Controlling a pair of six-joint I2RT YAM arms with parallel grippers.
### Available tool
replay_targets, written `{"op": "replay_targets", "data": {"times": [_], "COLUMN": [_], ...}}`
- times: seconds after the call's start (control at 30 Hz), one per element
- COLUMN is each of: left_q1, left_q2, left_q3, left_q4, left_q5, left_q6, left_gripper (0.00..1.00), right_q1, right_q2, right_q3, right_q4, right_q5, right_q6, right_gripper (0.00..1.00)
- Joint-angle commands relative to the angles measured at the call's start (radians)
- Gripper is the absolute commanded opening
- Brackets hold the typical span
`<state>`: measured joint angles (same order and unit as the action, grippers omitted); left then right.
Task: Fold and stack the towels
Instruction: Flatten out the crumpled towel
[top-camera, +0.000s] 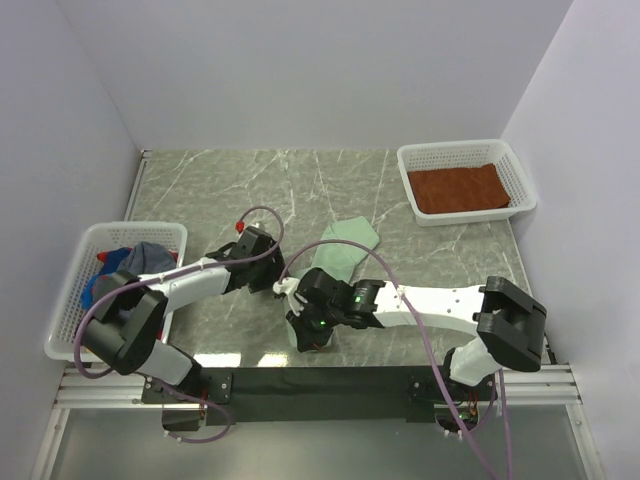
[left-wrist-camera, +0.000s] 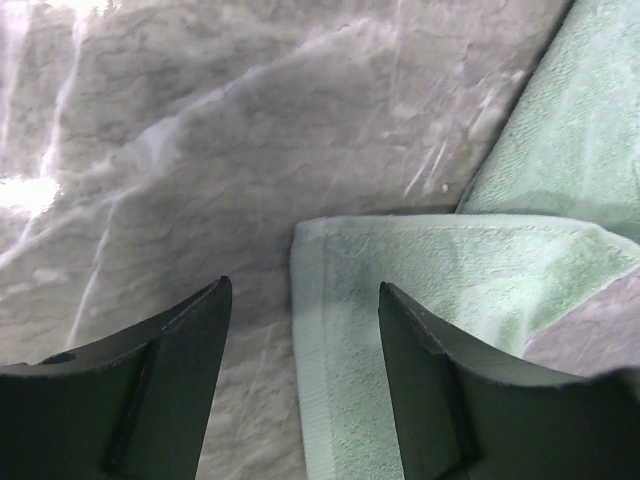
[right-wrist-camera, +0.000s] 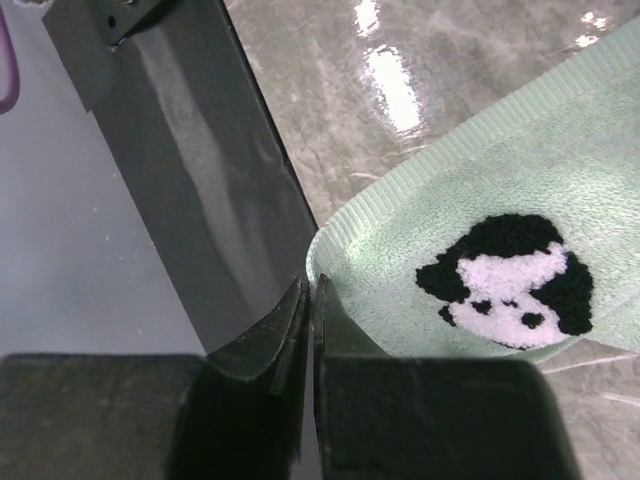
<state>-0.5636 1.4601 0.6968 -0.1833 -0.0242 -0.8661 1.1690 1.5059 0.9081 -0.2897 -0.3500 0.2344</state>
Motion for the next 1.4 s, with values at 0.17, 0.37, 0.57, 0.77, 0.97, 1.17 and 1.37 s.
{"op": "replay_targets", "data": {"times": [0.17,0.37,0.57,0.77,0.97,1.17,1.37], "left_q1": [0.011,0.143,0.255,0.275,0.275,0.275,0.275], "left_q2": [-0.081,-0.256,-0.409,-0.582,-0.698,-0.747,-0.741], "left_q3": [0.02,0.047,0.095,0.104,0.029,-0.037,-0.036], "left_q4": [-0.071,-0.199,-0.309,-0.32,-0.283,-0.231,-0.225], "left_q5": [-0.103,-0.145,-0.141,-0.132,-0.091,-0.054,-0.059], "left_q6": [-0.011,0.019,0.085,0.194,0.24,0.263,0.277], "left_gripper": [0.73,0.83,0.88,0.92,0.96,0.96,0.95], "right_q1": [0.023,-0.031,-0.166,-0.264,-0.284,-0.284,-0.281], "right_q2": [0.033,-0.006,0.068,0.27,0.465,0.585,0.654], "right_q3": [0.096,0.187,0.31,0.475,0.647,0.752,0.798], "right_q4": [0.018,-0.066,-0.12,-0.158,-0.23,-0.285,-0.304], "right_q5": [-0.055,0.204,0.238,0.243,0.247,0.223,0.189], "right_q6": [-0.021,-0.023,-0.121,-0.268,-0.4,-0.464,-0.484], "right_gripper": [0.49,0.59,0.59,0.61,0.61,0.59,0.57]}}
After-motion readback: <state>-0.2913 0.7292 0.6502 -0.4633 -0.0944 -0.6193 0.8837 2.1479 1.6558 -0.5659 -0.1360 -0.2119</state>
